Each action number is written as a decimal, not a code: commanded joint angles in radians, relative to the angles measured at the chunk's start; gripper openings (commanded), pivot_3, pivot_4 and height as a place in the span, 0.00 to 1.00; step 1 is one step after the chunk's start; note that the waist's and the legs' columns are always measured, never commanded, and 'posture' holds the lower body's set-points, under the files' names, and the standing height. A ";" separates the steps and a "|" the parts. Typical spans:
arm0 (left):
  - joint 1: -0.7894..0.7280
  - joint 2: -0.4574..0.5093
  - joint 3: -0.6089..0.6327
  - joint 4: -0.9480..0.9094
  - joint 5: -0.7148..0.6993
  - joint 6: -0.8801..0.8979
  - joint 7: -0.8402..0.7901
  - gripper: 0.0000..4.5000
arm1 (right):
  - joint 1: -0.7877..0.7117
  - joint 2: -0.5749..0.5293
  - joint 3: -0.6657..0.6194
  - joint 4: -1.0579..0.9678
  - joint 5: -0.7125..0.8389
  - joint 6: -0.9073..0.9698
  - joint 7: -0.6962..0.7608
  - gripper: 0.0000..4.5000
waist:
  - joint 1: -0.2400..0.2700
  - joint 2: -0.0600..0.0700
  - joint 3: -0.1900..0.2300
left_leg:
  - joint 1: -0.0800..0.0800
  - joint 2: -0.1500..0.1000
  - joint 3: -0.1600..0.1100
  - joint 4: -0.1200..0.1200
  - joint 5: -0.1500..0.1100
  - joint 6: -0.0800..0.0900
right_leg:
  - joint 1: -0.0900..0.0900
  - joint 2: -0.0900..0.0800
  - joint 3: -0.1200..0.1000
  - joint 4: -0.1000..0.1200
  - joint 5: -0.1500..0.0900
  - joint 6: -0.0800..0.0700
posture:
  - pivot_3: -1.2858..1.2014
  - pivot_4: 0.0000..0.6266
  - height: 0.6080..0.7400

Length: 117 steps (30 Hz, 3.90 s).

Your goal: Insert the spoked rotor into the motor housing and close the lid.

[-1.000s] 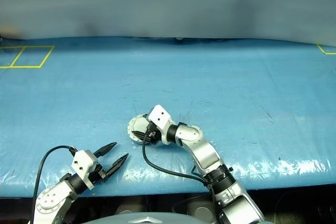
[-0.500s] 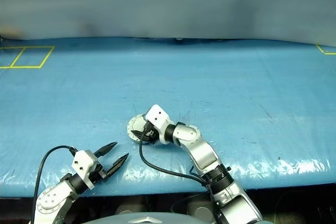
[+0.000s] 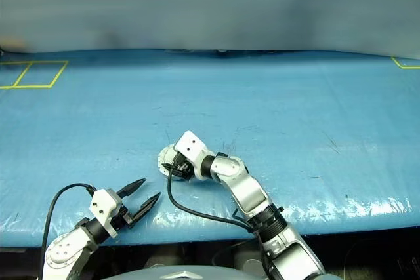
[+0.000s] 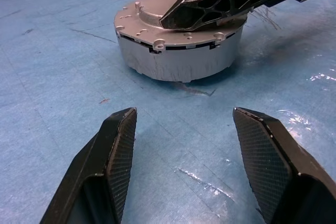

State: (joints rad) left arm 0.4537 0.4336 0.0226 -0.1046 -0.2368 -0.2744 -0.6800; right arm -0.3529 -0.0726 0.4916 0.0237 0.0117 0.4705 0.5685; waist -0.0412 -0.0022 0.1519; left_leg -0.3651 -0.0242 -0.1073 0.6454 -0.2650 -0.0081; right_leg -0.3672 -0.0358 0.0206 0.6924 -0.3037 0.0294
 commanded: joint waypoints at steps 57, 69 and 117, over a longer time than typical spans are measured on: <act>0.012 -0.003 -0.011 -0.048 0.005 0.005 0.016 0.69 | 0.069 0.034 0.005 0.024 0.011 -0.183 0.032 0.68 | 0.000 -0.005 0.003 | -0.014 0.000 -0.001 -0.016 0.003 -0.004 | -0.013 0.000 -0.001 -0.005 -0.001 -0.003 | 0.52 0.24 1.00; 0.010 -0.005 -0.013 -0.041 0.004 0.001 0.018 0.69 | 0.054 0.000 0.030 0.035 -0.023 -0.074 0.034 0.68 | 0.000 -0.005 0.002 | -0.011 0.000 -0.001 -0.015 0.003 -0.004 | -0.010 0.000 -0.001 -0.005 -0.001 -0.003 | 0.52 0.24 1.00; 0.026 -0.002 -0.027 -0.105 0.010 0.046 0.048 0.69 | 0.075 0.082 -0.030 0.055 0.046 -0.077 -0.024 0.68 | -0.002 -0.003 -0.006 | 0.002 0.000 -0.002 -0.015 0.003 -0.005 | -0.002 0.001 -0.001 -0.002 -0.002 -0.003 | 0.52 0.24 1.00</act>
State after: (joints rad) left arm 0.4762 0.4326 -0.0089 -0.1675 -0.2261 -0.2258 -0.6340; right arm -0.2931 0.0052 0.4513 0.0532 0.0504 0.3889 0.5343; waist -0.0432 -0.0049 0.1463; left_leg -0.3628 -0.0240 -0.1094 0.6307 -0.2620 -0.0131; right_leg -0.3691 -0.0349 0.0195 0.6904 -0.3054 0.0262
